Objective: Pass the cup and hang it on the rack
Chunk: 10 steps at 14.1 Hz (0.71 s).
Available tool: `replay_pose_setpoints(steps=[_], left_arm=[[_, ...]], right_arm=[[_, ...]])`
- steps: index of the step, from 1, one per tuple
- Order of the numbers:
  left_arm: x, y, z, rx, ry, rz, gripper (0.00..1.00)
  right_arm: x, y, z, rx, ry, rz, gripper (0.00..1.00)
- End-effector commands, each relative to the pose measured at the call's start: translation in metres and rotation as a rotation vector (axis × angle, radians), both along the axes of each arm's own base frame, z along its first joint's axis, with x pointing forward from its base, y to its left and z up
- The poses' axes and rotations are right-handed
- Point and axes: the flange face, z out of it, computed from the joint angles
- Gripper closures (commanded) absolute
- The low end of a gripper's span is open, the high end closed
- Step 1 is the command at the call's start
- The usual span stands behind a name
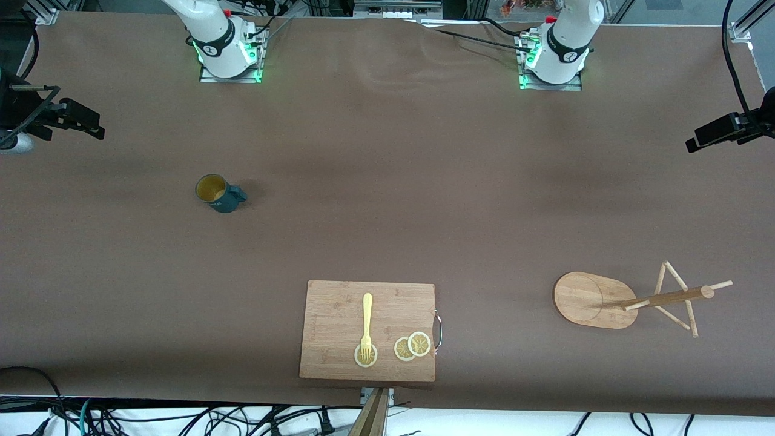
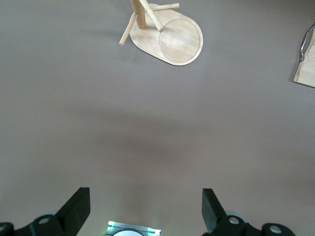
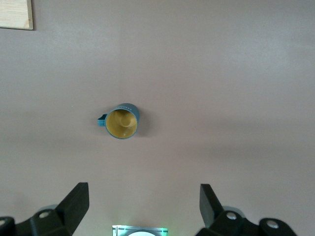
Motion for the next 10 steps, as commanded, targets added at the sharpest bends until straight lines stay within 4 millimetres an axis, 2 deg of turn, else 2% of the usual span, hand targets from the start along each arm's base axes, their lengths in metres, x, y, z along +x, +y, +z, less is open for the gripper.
replay_pose_setpoints(steps=[1,3,6,8,10], left_arm=[[-0.001,0.000,0.005,0.021,0.008,-0.011,0.00],[-0.002,-0.003,0.005,0.020,0.012,-0.020,0.00],[0.001,-0.026,0.007,0.018,0.002,-0.058,0.00],[0.003,-0.055,0.000,0.018,0.014,-0.113,0.00],[0.001,-0.062,0.004,0.029,0.007,-0.132,0.00]], right_arm=[[0.000,-0.001,0.004,0.000,0.004,-0.004,0.01],[0.000,-0.001,0.004,0.000,0.004,-0.004,0.01],[0.000,-0.001,0.004,0.000,0.004,-0.004,0.01],[0.000,-0.001,0.004,0.000,0.004,-0.004,0.01],[0.000,-0.001,0.004,0.000,0.004,-0.004,0.01]])
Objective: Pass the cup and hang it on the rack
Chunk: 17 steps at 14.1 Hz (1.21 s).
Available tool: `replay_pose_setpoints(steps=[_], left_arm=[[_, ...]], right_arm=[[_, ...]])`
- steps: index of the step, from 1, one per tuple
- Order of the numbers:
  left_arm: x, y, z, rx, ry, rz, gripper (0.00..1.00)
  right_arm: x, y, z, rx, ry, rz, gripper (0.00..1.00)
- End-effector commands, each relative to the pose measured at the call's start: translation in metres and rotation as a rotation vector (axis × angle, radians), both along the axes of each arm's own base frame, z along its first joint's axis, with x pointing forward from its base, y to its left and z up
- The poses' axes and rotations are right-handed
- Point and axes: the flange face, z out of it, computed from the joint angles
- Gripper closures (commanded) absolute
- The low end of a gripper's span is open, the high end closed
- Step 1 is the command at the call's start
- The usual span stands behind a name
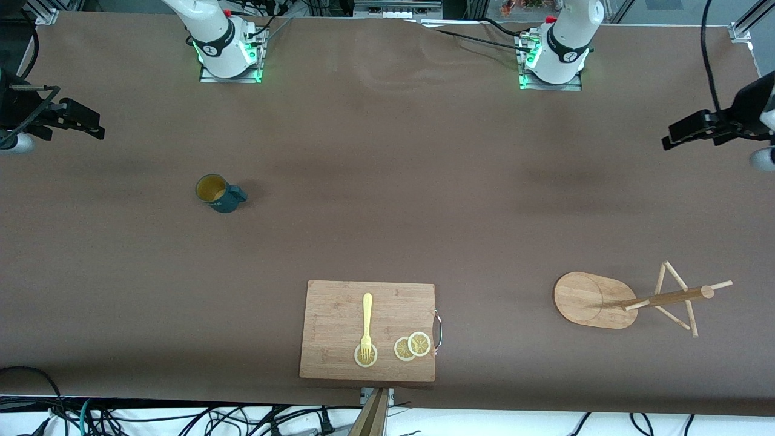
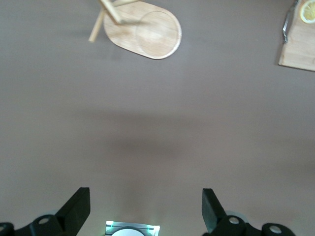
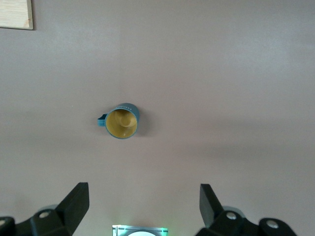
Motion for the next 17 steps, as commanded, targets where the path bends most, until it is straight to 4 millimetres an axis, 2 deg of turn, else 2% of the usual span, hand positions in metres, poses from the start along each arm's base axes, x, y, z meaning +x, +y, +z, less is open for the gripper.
replay_pose_setpoints(steps=[1,5,7,8,10,12,14,15,17], left_arm=[[0.000,-0.009,0.005,0.035,-0.002,-0.039,0.00],[-0.002,-0.017,0.005,0.059,-0.005,-0.061,0.00],[-0.010,-0.067,0.000,0.169,-0.005,-0.165,0.00],[-0.012,-0.074,-0.002,0.200,0.001,-0.178,0.00],[-0.014,-0.063,-0.005,0.196,0.005,-0.162,0.00],[-0.017,-0.061,-0.010,0.172,-0.003,-0.158,0.00],[-0.023,-0.046,-0.023,0.154,-0.022,-0.140,0.00],[-0.026,-0.031,-0.025,0.111,-0.032,-0.151,0.00],[-0.026,-0.023,-0.026,0.083,-0.036,-0.158,0.00]], right_arm=[[0.000,-0.001,0.004,0.000,0.005,-0.004,0.01],[0.000,-0.002,0.004,0.000,0.005,-0.005,0.01],[0.000,-0.001,0.004,0.000,0.005,-0.004,0.01],[0.000,-0.002,0.004,0.000,0.005,-0.005,0.01],[0.000,-0.002,0.004,0.000,0.005,-0.005,0.01],[0.000,-0.001,0.004,-0.002,0.007,-0.004,0.01],[-0.003,-0.001,0.003,-0.001,0.027,-0.002,0.01],[-0.003,-0.001,0.002,-0.001,0.031,-0.004,0.01],[-0.005,0.004,-0.005,-0.001,0.066,0.000,0.01]])
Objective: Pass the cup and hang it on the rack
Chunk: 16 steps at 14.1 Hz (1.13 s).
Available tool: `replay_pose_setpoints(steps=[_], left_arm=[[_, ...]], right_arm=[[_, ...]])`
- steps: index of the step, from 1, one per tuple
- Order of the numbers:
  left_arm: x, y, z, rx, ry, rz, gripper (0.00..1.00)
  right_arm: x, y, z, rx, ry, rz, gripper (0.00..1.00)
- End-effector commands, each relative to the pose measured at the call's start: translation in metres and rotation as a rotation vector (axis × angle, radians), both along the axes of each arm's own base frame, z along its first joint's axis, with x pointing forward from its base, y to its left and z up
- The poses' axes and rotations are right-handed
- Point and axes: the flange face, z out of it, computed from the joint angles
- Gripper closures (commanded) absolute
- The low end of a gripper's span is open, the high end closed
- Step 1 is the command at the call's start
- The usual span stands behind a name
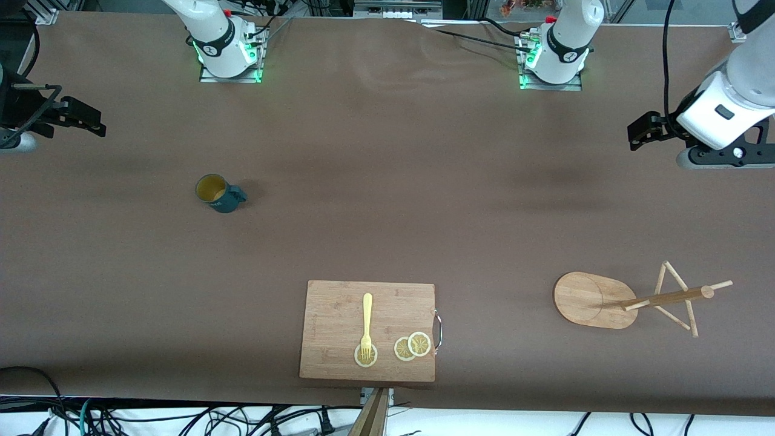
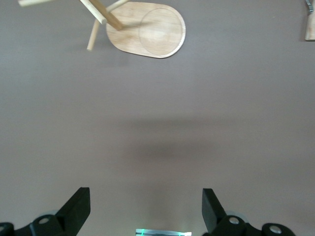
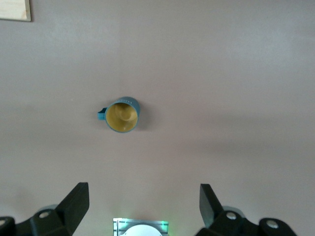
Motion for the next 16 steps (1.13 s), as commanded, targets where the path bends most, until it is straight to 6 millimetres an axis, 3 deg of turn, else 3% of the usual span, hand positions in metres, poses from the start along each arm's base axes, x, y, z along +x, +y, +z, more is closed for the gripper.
replay_pose_setpoints(steps=[1,3,8,14,16], left_arm=[[-0.014,0.005,0.003,-0.031,-0.019,-0.030,0.00],[-0.011,0.005,0.002,-0.034,-0.014,-0.028,0.00],[-0.011,-0.001,0.003,-0.042,-0.015,-0.035,0.00],[-0.013,0.009,0.000,-0.115,0.010,-0.001,0.00],[-0.013,0.010,-0.002,-0.114,0.016,0.002,0.00]], right_arm=[[-0.001,0.013,-0.006,-0.003,0.050,0.010,0.01],[-0.008,0.027,-0.017,-0.003,0.131,0.036,0.01],[-0.019,0.028,-0.083,-0.003,0.198,0.043,0.00],[-0.064,0.029,-0.184,-0.007,0.030,0.054,0.00],[-0.068,0.029,-0.204,-0.006,-0.003,0.056,0.00]])
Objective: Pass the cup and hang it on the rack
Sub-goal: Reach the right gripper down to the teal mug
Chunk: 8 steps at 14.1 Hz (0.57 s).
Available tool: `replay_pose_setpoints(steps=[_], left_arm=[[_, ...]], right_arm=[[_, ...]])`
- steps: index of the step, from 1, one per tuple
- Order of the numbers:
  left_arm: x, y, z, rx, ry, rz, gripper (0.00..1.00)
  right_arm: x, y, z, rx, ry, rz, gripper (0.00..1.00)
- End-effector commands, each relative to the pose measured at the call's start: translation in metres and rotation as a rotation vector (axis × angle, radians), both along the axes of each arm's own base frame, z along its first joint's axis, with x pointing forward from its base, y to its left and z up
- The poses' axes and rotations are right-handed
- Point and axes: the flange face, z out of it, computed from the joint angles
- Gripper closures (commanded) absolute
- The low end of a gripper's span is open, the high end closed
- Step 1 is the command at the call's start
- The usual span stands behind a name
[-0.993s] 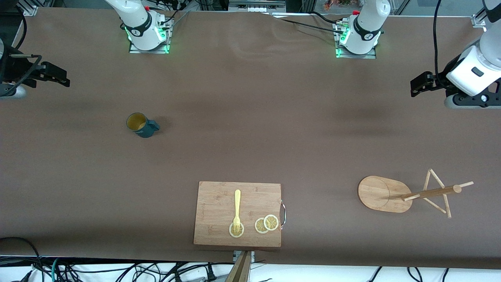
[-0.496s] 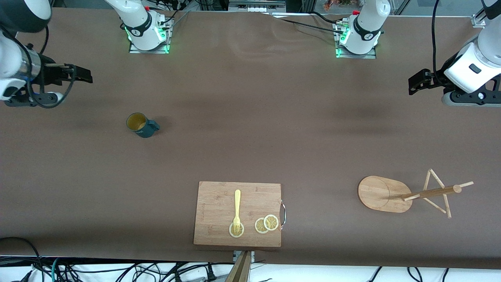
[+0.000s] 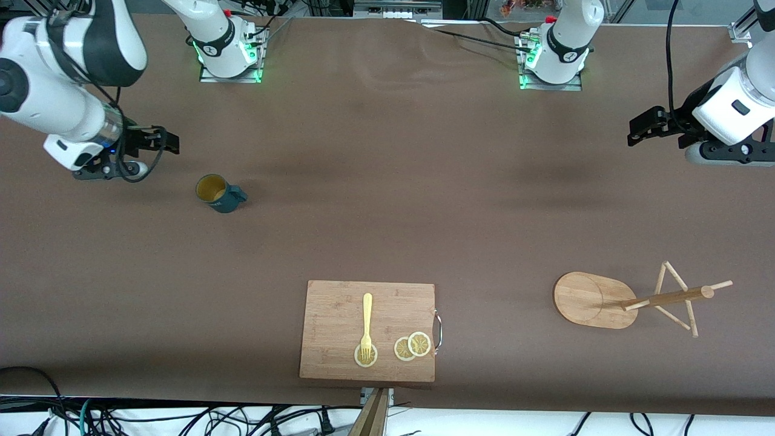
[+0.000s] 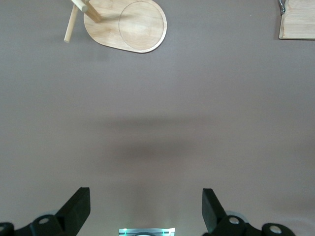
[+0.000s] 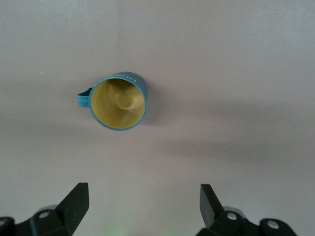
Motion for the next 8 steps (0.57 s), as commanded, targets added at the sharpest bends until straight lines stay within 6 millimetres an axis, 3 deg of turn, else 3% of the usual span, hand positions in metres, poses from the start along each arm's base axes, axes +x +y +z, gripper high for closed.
replay_pose_setpoints(steps=[1,5,8], left_arm=[[-0.007,0.002,0.002,-0.022,0.006,-0.007,0.00],[-0.007,0.000,0.000,-0.011,0.015,-0.015,0.00],[-0.007,-0.004,-0.001,-0.009,0.017,-0.024,0.00]], right_arm=[[-0.018,0.001,-0.013,-0.003,-0.077,0.000,0.00],[-0.024,0.001,-0.052,0.003,-0.180,-0.008,0.00],[-0.014,0.002,-0.073,0.012,-0.219,-0.014,0.00]])
